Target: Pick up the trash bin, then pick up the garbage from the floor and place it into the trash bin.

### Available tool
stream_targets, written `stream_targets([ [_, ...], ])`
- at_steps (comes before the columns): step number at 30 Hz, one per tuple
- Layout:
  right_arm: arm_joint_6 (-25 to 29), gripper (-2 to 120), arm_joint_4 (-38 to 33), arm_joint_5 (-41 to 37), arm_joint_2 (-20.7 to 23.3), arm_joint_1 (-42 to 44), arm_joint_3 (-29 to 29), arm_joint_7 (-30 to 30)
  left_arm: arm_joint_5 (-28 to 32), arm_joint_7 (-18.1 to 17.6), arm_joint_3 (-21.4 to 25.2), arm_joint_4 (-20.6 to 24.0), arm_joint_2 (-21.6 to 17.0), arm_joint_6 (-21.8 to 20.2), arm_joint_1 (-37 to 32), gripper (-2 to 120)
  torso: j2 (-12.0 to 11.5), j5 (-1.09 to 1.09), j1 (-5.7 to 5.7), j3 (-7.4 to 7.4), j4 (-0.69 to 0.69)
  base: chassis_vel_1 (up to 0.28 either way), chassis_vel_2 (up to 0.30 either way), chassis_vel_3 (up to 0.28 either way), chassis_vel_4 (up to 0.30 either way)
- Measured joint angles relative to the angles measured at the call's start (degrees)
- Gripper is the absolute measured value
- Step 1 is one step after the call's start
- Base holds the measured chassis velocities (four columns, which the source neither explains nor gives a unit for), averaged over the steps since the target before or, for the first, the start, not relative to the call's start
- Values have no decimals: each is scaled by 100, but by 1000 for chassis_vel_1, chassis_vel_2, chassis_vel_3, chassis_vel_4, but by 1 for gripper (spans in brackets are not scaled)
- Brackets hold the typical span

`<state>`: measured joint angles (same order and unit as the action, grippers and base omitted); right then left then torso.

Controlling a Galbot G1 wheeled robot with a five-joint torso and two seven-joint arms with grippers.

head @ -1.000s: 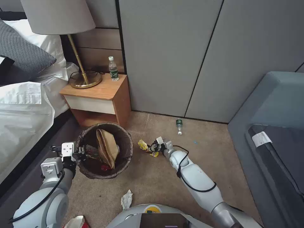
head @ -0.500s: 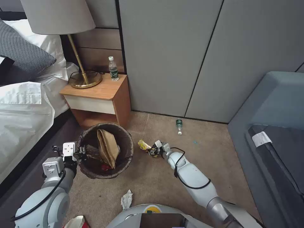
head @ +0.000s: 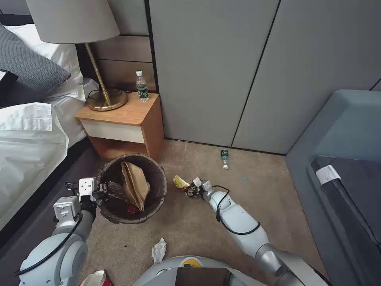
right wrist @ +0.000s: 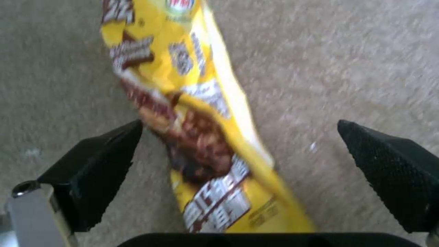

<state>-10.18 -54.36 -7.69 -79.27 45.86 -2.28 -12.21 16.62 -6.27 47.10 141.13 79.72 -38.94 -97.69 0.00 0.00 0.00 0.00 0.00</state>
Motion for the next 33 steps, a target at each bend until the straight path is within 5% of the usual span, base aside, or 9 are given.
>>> stream_targets([
  [16,91,100,233,89,-135,18,95,-67,4,-7,-23,-13,-21,-5,16,4,0,0,0,0,0,0,0,0,0],
  [33,157,34,156,115,-146,164,132,-84,-8,-18,-67,-15,-38,-7,2,4,0,0,0,0,0,0,0,0,0],
])
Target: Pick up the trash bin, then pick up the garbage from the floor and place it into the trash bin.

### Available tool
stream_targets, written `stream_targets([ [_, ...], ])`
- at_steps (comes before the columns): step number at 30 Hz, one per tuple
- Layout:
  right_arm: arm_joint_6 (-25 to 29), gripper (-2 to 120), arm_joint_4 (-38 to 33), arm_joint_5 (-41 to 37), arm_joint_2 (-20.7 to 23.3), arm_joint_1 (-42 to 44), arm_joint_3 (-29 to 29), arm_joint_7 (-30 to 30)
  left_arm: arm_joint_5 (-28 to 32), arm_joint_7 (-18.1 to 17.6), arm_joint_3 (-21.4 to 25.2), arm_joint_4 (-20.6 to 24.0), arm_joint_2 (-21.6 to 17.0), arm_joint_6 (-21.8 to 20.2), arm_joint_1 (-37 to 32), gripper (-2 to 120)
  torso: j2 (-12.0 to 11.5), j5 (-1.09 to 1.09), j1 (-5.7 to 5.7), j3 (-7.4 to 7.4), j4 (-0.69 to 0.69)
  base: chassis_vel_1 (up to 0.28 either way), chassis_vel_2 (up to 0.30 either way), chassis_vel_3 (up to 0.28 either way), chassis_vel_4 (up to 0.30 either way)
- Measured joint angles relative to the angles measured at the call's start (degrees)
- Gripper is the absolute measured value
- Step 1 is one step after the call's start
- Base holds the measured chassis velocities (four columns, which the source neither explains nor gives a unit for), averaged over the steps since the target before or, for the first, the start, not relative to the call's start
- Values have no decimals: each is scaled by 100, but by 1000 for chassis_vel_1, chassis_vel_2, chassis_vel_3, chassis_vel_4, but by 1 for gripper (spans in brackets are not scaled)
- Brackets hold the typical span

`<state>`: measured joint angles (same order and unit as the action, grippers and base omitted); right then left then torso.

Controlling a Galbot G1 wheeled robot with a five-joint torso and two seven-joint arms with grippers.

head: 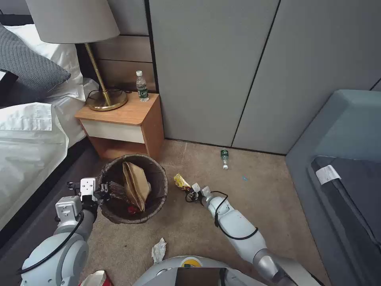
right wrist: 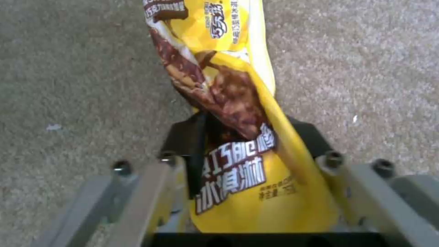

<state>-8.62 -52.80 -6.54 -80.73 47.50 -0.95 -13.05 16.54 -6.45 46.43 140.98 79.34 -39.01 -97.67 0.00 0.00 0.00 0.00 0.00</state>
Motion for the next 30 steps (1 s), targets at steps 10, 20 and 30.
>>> stream_targets([
  [10,13,0,-161,2,39,29,86,34,1,-3,12,0,-23,0,9,4,0,0,0,0,0,0,0,0,0],
  [20,-103,0,-1514,-77,348,321,466,0,20,-2,34,-13,-41,-5,23,4,0,-1,0,0,0,0,0,0,0],
  [30,-57,0,-3528,-344,1350,652,740,-578,68,-9,81,-68,-77,-111,10,4,0,-2,0,0,0,0,0,0,0],
])
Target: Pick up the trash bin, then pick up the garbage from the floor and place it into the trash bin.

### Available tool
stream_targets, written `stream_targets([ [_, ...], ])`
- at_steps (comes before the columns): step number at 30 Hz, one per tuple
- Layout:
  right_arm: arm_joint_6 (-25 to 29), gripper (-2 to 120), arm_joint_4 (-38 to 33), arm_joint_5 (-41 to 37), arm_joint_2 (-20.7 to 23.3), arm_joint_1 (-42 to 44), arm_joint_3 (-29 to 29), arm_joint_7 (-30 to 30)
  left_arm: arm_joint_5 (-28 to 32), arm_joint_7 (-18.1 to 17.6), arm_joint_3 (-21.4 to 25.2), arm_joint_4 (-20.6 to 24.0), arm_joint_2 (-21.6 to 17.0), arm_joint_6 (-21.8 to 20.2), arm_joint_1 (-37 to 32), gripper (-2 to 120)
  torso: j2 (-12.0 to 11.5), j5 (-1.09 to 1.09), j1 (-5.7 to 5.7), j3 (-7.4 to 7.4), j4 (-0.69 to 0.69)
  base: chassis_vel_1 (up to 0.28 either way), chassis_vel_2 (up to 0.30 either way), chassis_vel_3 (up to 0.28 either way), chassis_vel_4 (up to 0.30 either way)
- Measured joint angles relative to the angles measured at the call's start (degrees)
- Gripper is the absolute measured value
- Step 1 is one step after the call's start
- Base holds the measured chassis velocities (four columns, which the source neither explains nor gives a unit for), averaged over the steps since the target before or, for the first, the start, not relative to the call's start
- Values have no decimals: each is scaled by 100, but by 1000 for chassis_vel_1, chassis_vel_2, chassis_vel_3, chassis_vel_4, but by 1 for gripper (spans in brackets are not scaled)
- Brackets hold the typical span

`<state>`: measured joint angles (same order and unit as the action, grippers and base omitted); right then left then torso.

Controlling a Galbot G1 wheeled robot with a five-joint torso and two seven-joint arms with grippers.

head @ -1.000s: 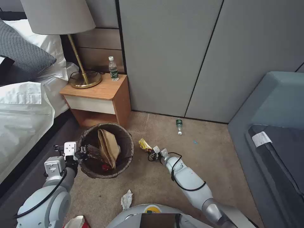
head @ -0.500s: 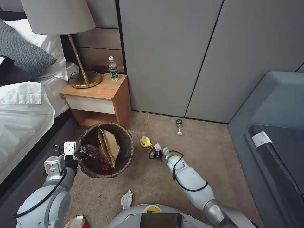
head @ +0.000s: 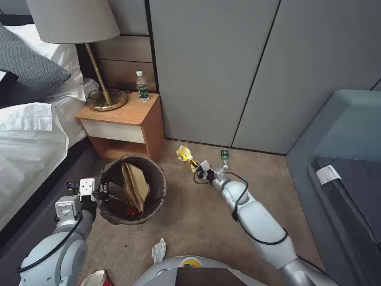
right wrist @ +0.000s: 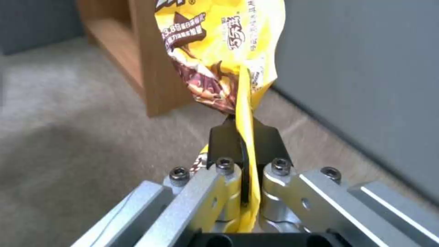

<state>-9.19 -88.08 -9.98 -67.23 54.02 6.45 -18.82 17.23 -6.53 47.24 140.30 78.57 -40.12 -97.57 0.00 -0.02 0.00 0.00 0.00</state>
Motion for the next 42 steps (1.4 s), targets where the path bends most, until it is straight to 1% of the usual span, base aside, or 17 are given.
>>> stream_targets([
  [1,-23,0,-268,-81,202,56,37,-101,7,-4,2,-10,-5,-9,0,4,0,1,0,0,-1,0,0,0,0],
  [2,-23,0,-268,-81,202,56,37,-101,7,-4,2,-10,-5,-9,0,4,0,1,0,0,-1,0,0,0,0],
  [6,-225,0,-1442,-647,941,294,206,-341,16,-7,2,-60,-22,-35,0,4,0,1,0,0,-2,0,0,0,0],
  [7,-225,0,-1442,-647,941,294,206,-341,16,-7,2,-60,-22,-35,0,4,0,1,0,0,-2,0,0,0,0],
  [10,-493,0,-2259,-1322,1318,436,300,-381,16,-8,-26,-111,-19,-61,20,4,0,1,0,0,-1,0,0,0,0],
  [13,-655,0,-2611,-1613,1425,447,305,-386,16,-8,-43,-128,-16,-74,31,4,0,1,0,0,-1,0,0,0,0],
  [15,-885,0,-3083,-1928,1532,349,236,-382,13,-8,-72,-139,-14,-95,43,4,0,2,0,0,-1,0,0,0,0],
  [16,-885,0,-3083,-1928,1532,349,236,-382,13,-8,-72,-139,-14,-95,43,4,0,2,0,0,-1,0,0,0,0],
  [19,-1086,0,-3431,-2153,1603,78,-68,-358,12,-8,-79,-139,-22,-121,49,4,0,1,0,0,0,0,0,0,0],
  [21,-1120,0,-3480,-2180,1607,22,-139,-356,12,-8,-79,-137,-24,-124,49,4,0,1,0,0,0,0,0,0,0],
  [27,-1308,0,-3575,-2259,1504,-516,-949,-223,11,-8,-77,-130,-23,-145,45,4,0,2,0,0,0,0,0,0,0],
  [31,-1348,0,-3522,-2264,1422,-761,-1248,-144,10,-8,-82,-115,-23,-158,40,4,0,2,0,0,2,0,0,0,0],
  [32,-1353,0,-3505,-2264,1407,-807,-1294,-130,10,-8,-83,-110,-23,-160,39,4,0,3,0,0,1,0,0,0,0],
  [33,-1416,0,-3432,-2263,1351,-941,-1521,25,10,-9,-85,-103,-23,-169,32,4,0,3,0,0,-8,0,0,0,0],
  [34,-1416,0,-3432,-2263,1351,-941,-1521,25,10,-9,-85,-103,-23,-169,32,4,0,3,0,0,-8,0,0,0,0],
  [37,-1532,0,-3314,-2258,1189,-1259,-2112,298,11,-8,-94,-87,-22,-177,26,4,0,4,0,0,2,0,0,0,0],
  [42,-1572,0,-3162,-2219,1046,-1409,-2483,493,11,-8,-99,-77,-26,-181,25,4,0,3,0,0,-1,0,0,0,0],
])
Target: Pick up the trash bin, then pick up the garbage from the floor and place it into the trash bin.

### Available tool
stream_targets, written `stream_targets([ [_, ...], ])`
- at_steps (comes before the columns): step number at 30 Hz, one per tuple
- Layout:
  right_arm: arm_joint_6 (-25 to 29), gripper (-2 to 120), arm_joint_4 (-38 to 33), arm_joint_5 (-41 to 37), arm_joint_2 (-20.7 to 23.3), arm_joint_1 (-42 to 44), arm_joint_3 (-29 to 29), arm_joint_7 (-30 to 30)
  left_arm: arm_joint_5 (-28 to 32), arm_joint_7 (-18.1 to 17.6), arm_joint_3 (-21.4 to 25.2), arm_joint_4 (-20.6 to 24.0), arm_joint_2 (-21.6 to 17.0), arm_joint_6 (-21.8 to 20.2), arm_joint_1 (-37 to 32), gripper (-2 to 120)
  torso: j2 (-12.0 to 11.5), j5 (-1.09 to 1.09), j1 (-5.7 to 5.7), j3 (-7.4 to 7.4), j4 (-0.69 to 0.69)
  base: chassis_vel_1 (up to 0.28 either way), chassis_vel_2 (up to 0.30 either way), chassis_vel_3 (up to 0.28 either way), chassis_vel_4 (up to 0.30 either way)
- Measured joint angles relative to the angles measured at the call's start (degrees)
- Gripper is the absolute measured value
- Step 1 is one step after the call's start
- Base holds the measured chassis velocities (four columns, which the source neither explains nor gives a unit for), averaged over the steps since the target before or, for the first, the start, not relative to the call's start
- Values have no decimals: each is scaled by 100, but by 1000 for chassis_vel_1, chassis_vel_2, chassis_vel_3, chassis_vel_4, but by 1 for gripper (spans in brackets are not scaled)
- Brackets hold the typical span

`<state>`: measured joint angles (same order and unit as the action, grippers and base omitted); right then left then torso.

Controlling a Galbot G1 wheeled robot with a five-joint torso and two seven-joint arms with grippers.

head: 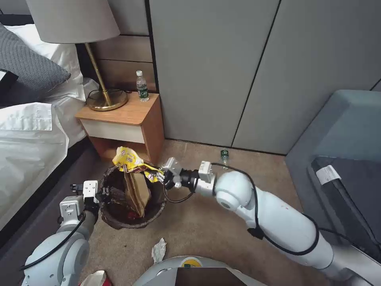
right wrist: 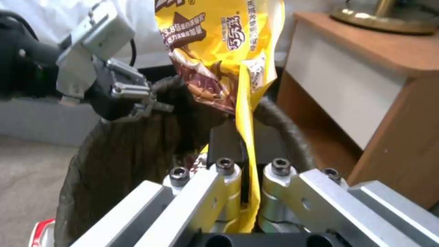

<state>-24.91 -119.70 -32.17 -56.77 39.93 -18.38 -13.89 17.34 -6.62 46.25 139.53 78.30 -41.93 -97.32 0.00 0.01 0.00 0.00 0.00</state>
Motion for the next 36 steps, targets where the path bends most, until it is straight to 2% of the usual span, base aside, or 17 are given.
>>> stream_targets([
  [14,-40,-1,138,180,-87,-10,-273,32,3,0,-6,21,-2,0,-4,4,0,-1,0,0,0,0,0,0,0],
  [16,-40,2,138,197,-88,-6,-283,34,3,0,-5,21,-1,0,0,4,0,-1,0,0,0,0,0,0,0],
  [19,-39,16,125,224,-98,6,-327,58,8,0,6,22,-1,0,9,4,0,-1,0,0,0,0,0,0,0],
  [21,-39,19,123,226,-102,7,-336,66,10,0,8,21,-1,0,12,4,0,-1,0,0,0,0,0,0,0],
  [25,-35,38,105,232,-107,16,-386,98,16,-1,9,20,1,0,39,4,0,-1,0,0,0,0,0,0,0],
  [26,-35,38,105,232,-107,16,-386,98,16,-1,9,20,1,0,39,4,0,-1,0,0,0,0,0,0,0],
  [30,-11,56,91,276,-91,68,-396,99,25,-4,19,15,2,0,45,4,0,-1,0,0,0,0,0,0,0],
  [31,-11,56,91,276,-91,68,-396,99,25,-4,19,15,2,0,45,4,0,-1,0,0,0,0,0,0,0],
  [35,56,76,136,389,-100,134,-397,96,34,-10,21,3,-3,0,62,4,0,-1,0,0,1,0,0,0,0],
  [36,56,76,136,389,-100,134,-397,96,34,-10,21,3,-3,0,62,4,0,-1,0,0,1,0,0,0,0],
])
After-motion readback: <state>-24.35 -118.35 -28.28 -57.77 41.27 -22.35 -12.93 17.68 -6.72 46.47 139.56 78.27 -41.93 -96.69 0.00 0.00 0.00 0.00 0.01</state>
